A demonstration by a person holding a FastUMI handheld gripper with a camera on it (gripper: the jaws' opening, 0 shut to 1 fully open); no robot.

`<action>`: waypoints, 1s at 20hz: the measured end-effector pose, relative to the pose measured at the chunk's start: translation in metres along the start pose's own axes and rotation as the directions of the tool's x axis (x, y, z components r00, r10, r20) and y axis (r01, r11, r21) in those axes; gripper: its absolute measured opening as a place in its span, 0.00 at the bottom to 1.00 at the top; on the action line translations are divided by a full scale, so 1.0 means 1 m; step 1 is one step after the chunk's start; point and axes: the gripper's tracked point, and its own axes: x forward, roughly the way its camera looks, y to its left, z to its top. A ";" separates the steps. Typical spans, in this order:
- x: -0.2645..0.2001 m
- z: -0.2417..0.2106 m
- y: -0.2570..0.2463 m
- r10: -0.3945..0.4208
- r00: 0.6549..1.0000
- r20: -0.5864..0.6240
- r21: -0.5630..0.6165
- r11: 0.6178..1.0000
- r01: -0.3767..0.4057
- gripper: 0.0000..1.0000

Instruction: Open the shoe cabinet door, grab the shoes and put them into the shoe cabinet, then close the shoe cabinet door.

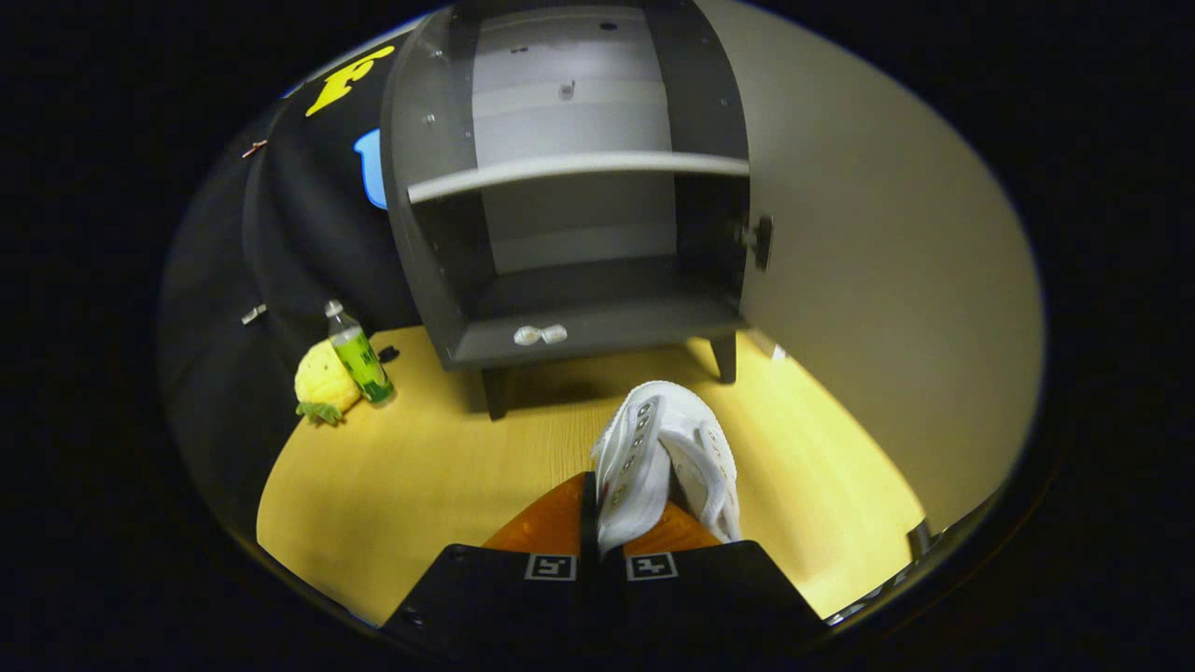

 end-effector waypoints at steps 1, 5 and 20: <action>-0.008 0.022 0.004 0.005 1.000 0.027 -0.005 1.000 -0.005 0.05; -0.030 0.105 0.018 0.021 0.992 0.124 -0.021 1.000 -0.019 0.05; 0.043 0.265 0.026 0.094 0.966 0.241 -0.095 0.993 -0.073 0.04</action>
